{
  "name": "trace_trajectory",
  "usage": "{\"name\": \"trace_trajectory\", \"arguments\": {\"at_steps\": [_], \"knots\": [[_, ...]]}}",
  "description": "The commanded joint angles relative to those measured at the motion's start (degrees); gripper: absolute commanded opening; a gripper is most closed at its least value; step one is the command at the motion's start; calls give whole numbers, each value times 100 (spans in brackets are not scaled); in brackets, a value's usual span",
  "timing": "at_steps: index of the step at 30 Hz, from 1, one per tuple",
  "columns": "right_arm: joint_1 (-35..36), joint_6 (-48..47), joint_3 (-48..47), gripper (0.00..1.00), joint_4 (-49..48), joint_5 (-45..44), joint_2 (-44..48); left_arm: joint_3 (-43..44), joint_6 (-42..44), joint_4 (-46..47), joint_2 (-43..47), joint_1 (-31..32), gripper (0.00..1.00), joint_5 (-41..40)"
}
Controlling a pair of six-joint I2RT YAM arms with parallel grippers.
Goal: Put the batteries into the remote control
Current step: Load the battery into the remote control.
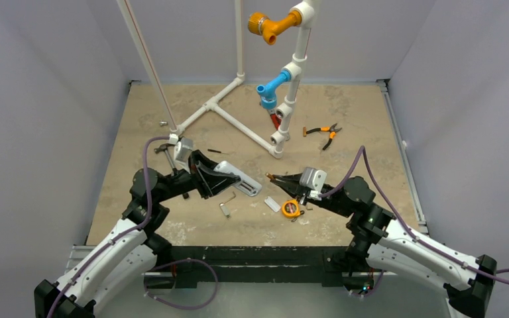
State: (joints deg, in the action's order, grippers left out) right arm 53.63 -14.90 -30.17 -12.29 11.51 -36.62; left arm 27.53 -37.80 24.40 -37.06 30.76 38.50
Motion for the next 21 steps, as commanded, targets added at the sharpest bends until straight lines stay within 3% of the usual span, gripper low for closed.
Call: {"name": "trace_trajectory", "arguments": {"at_steps": [1, 21], "knots": [[12, -231, -28, 0, -426, 393, 44, 297, 169, 374, -29, -18, 0, 272], [14, -519, -128, 0, 10, 796, 162, 318, 183, 512, 59, -18, 0, 344]]}}
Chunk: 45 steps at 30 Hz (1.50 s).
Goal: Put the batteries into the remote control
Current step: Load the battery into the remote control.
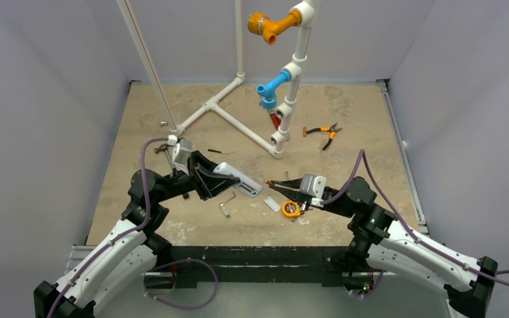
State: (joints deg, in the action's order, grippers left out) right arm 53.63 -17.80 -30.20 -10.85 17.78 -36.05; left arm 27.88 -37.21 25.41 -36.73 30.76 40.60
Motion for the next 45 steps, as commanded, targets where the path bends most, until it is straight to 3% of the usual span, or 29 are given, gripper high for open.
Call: {"name": "trace_trajectory", "arguments": {"at_steps": [1, 17, 21, 25, 34, 41, 45], "knots": [[9, -251, -133, 0, -129, 191, 93, 287, 131, 397, 26, -18, 0, 145], [13, -661, 121, 0, -439, -155, 296, 368, -18, 418, -27, -18, 0, -37], [12, -693, 11, 0, -339, -541, 174, 386, -238, -79, 9, -13, 0, -1011], [10, -573, -457, 0, 256, -1008, -189, 629, -781, -1470, -14, -13, 0, -2456], [14, -41, -423, 0, -332, -1031, -500, 742, -1443, -1481, -506, -12, 0, -2374], [14, 92, -372, 0, -705, -1039, -672, 720, -1399, -1718, -265, -18, 0, -2509], [11, 452, -440, 0, -1030, -1565, -929, 789, -1425, -1871, -225, -18, 0, -2575]]}}
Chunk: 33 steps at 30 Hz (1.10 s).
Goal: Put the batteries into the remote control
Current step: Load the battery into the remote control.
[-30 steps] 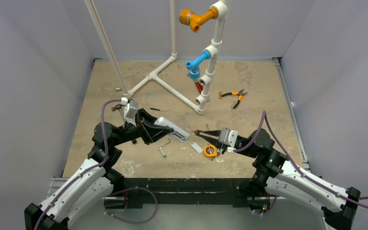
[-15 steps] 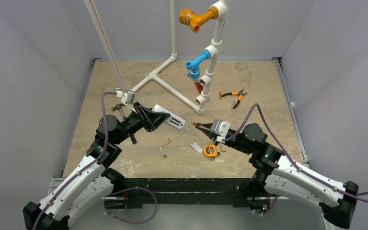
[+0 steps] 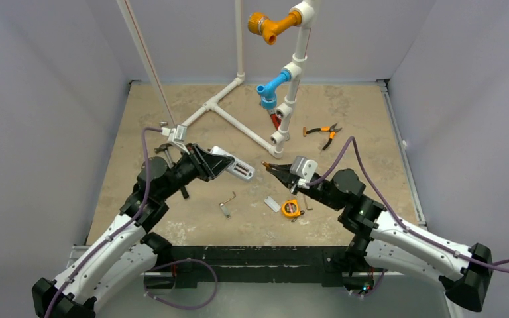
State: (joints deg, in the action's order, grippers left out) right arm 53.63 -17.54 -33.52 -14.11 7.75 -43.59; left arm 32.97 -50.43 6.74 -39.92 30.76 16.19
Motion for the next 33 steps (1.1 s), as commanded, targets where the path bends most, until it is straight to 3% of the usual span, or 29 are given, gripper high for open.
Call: {"name": "trace_trajectory", "arguments": {"at_steps": [1, 7, 13, 17, 21, 25, 28, 33], "knots": [[13, 544, -154, 0, -707, -722, -254, 231, -68, 195, 105, -18, 0, -24], [16, 660, 40, 0, -1167, -1009, -295, -80, 109, 934, 258, -18, 0, 399], [15, 494, 153, 0, -1307, -1330, -161, -210, 400, 3156, 68, 0, 0, 2505], [10, 345, 151, 0, -1252, -1507, -184, 111, 751, 3222, -32, 171, 0, 3374], [16, 314, 139, 0, -1218, -1506, -202, 525, 1409, 2338, -58, 412, 0, 3650], [13, 320, 119, 0, -1151, -1473, -177, 774, 1985, 1558, -77, 608, 0, 3502], [12, 291, 101, 0, -1061, -1474, -154, 797, 1994, 1162, -123, 619, 0, 2865], [18, 346, 65, 0, -893, -1423, -78, 796, 1174, -40, -268, 615, 0, 268]]}}
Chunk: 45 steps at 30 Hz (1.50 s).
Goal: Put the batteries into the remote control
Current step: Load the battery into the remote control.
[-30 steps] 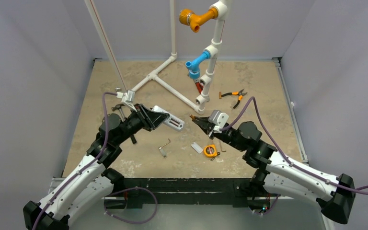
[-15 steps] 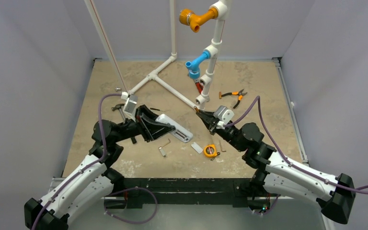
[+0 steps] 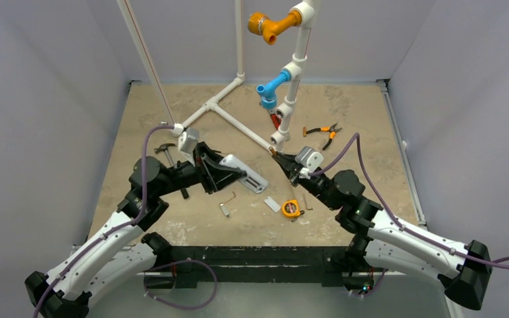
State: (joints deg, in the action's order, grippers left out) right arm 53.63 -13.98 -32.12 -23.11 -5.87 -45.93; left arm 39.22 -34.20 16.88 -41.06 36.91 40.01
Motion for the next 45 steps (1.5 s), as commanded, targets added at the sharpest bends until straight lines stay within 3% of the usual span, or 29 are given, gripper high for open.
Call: {"name": "trace_trajectory", "arguments": {"at_steps": [1, 5, 11, 19, 29, 45], "knots": [[20, 81, -75, 0, 8, -61, 193, 136, -681, -1181, -188, 1, 0, -2442], [14, 468, -437, 0, 456, 170, 85, 1, -1606, -1274, -468, -1, 0, -2943], [17, 912, -1161, 0, 1533, 954, -571, 186, -2248, -1534, -1061, -5, 0, -2717], [14, 1165, -940, 2, 1064, 1432, -1053, 259, -2767, -1974, -1423, -31, 0, -2571], [8, 1353, -923, 2, 1336, 1492, -1385, -349, -3486, -1200, -1459, -271, 0, -2290], [11, 1236, -998, 7, 1665, 1255, -1537, -543, -3606, -879, -1328, -381, 0, -2186]]}}
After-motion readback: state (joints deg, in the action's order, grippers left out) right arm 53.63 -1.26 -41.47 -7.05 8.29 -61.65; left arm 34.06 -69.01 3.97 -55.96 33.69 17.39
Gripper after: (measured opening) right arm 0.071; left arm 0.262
